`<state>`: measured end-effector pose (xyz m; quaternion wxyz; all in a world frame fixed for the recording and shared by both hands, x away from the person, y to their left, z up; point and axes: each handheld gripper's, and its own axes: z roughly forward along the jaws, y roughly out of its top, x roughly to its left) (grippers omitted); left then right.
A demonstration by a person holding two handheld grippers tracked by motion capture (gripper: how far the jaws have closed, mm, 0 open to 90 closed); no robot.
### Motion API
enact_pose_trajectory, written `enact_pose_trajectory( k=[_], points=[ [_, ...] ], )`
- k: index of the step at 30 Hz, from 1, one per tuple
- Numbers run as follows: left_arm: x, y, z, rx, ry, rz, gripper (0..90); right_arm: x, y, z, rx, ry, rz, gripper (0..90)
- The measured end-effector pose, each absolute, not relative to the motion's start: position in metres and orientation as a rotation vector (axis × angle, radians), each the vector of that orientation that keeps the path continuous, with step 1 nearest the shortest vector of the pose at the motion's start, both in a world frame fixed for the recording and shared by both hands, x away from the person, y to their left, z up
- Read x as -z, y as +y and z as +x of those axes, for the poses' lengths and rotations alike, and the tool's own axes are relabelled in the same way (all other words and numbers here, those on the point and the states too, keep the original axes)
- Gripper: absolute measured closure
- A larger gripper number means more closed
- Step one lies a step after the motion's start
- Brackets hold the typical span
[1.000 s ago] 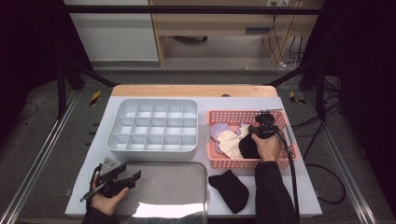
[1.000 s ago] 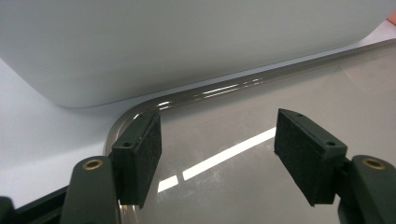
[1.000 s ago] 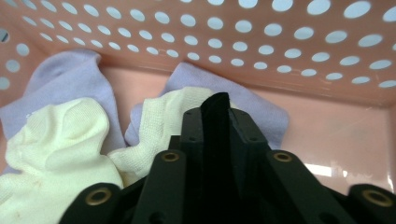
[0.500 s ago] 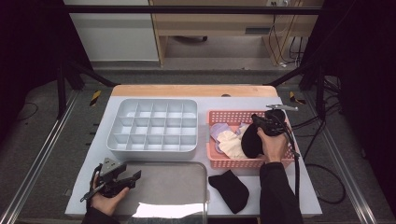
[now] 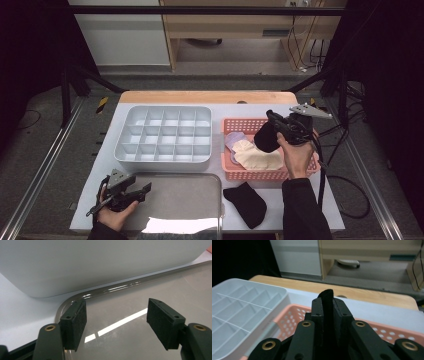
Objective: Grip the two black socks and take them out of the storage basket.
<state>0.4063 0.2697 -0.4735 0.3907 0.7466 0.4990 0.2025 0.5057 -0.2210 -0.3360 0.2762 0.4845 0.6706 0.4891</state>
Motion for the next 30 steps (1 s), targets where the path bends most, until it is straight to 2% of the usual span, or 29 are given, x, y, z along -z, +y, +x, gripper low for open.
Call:
enact_pose_trajectory(
  k=[13, 21, 30],
  points=[
    [0.473, 0.269, 0.406, -0.517, 1.263, 1.894, 31.9, 0.301, -0.183, 0.449, -1.464, 1.892, 1.033, 80.0],
    [0.473, 0.269, 0.406, -0.515, 1.263, 1.896, 31.9, 0.307, -0.158, 0.423, -1.511, 1.995, 0.926, 79.5],
    [0.472, 0.27, 0.406, -0.509, 1.262, 1.889, 32.5, 0.331, -0.125, 0.408, -1.508, 2.156, 0.841, 79.3]
  ],
)
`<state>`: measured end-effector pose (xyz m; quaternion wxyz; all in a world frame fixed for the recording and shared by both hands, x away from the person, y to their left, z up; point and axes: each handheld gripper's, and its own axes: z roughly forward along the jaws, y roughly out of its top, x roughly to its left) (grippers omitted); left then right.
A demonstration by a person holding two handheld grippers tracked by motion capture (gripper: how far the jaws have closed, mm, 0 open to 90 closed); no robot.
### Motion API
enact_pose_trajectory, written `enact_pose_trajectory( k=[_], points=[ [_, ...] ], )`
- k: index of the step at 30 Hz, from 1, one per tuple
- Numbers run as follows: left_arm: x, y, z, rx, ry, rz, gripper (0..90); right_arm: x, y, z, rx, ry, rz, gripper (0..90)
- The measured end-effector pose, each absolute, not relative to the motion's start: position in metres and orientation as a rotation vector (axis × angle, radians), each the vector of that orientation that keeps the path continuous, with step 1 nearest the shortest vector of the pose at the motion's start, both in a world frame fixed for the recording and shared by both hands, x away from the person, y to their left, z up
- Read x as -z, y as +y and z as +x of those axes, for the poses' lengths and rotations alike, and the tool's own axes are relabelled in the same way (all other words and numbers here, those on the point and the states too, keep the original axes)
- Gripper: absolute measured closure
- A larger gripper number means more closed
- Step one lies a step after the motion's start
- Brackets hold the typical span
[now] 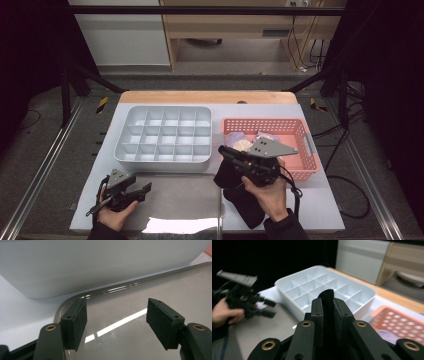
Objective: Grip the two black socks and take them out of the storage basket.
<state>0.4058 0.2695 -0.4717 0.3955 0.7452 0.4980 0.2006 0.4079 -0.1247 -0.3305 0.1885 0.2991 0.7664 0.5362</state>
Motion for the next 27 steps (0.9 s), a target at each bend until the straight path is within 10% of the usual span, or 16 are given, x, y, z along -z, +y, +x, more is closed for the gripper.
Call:
enact_pose_trajectory(
  k=[27],
  points=[
    [0.469, 0.269, 0.404, -0.514, 1.247, 1.892, 32.5, 0.456, -0.054, 0.392, -1.35, 2.553, 0.824, 76.1]
  ],
)
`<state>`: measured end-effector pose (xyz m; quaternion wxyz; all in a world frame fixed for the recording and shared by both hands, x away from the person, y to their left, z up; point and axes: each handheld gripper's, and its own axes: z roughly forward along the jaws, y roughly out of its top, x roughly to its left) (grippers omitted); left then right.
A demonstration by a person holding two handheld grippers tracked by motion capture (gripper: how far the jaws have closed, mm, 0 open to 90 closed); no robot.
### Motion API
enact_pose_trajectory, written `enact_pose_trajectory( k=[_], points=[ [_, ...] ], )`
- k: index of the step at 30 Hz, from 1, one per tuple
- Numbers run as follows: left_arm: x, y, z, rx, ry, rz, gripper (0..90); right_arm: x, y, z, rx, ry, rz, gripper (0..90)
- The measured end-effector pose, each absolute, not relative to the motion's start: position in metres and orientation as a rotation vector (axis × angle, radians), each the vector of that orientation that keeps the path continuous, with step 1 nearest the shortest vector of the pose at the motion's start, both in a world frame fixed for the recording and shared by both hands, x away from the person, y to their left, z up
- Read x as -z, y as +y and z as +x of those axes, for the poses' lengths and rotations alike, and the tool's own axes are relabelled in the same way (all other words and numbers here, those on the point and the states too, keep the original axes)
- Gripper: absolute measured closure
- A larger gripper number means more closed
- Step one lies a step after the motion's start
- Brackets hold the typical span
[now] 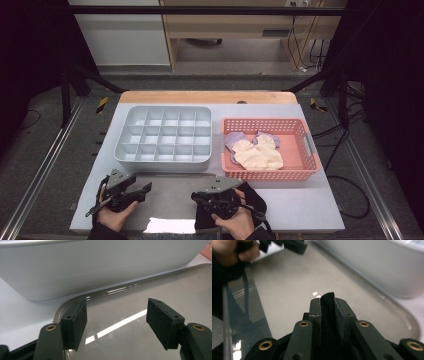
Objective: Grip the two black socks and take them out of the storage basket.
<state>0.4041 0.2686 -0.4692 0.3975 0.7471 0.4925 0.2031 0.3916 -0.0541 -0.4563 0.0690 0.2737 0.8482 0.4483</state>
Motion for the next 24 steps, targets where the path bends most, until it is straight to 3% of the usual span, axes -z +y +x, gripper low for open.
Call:
enact_pose_trajectory(
  k=[6, 11, 16, 24],
  points=[
    [0.468, 0.268, 0.404, -0.512, 1.244, 1.887, 32.5, 0.467, -0.046, 0.393, -1.287, 2.592, 0.821, 68.0],
    [0.465, 0.265, 0.402, -0.497, 1.234, 1.878, 32.5, 0.453, -0.053, 0.39, -1.347, 2.543, 0.802, 61.2],
    [0.456, 0.259, 0.398, -0.457, 1.195, 1.863, 32.5, 0.434, -0.075, 0.39, -1.373, 2.444, 0.824, 61.2],
    [0.431, 0.238, 0.391, -0.461, 1.106, 1.898, 34.4, 0.434, -0.106, 0.382, -1.324, 2.43, 0.906, 64.3]
  ],
)
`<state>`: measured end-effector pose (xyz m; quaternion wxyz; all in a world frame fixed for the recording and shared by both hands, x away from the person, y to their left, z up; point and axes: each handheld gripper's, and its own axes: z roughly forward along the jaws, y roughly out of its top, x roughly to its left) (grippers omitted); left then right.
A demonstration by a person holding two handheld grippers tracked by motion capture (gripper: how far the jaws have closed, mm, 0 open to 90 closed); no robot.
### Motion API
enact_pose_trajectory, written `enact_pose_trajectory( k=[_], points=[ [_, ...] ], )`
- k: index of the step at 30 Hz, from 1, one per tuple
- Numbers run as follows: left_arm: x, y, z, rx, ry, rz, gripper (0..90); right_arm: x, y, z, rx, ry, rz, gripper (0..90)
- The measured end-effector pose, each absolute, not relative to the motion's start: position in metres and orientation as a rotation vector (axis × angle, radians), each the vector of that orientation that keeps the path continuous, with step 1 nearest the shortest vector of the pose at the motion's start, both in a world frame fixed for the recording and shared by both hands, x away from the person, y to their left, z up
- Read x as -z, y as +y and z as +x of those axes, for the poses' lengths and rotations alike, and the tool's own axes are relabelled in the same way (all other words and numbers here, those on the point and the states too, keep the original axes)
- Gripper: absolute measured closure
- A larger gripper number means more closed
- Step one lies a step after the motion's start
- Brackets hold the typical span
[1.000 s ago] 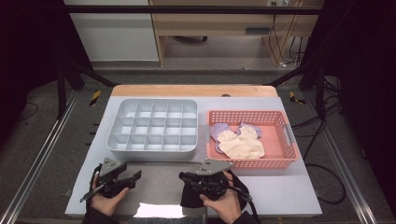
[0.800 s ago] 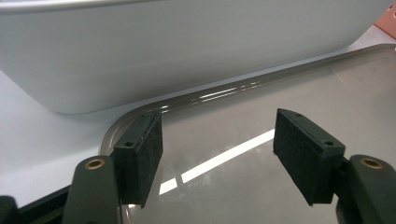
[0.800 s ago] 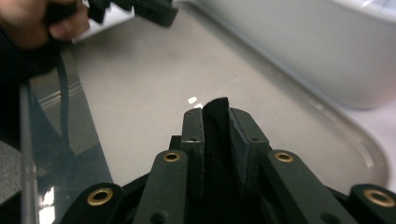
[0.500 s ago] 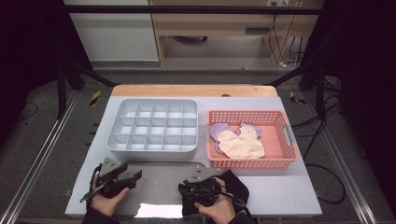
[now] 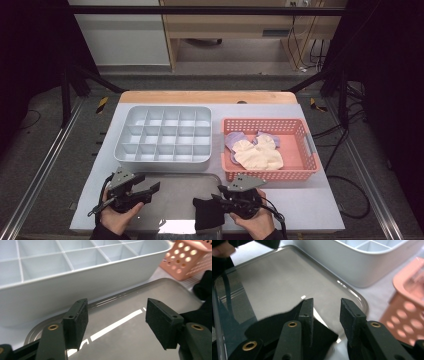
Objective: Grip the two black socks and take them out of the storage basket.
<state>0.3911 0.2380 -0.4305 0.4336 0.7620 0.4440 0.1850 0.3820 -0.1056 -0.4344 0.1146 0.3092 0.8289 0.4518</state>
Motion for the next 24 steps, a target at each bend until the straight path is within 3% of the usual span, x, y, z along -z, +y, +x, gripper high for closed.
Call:
enact_pose_trajectory(
  k=[9, 17, 24],
  points=[
    [0.422, 0.203, 0.384, -0.421, 1.046, 1.939, 39.1, 0.445, -0.117, 0.365, -1.34, 2.456, 0.961, 64.5],
    [0.447, 0.17, 0.385, -0.356, 1.006, 2.018, 45.9, 0.461, -0.111, 0.368, -1.329, 2.493, 1.01, 63.3],
    [0.467, 0.164, 0.383, -0.344, 0.993, 2.098, 49.4, 0.472, -0.103, 0.371, -1.291, 2.556, 0.994, 70.2]
  ],
)
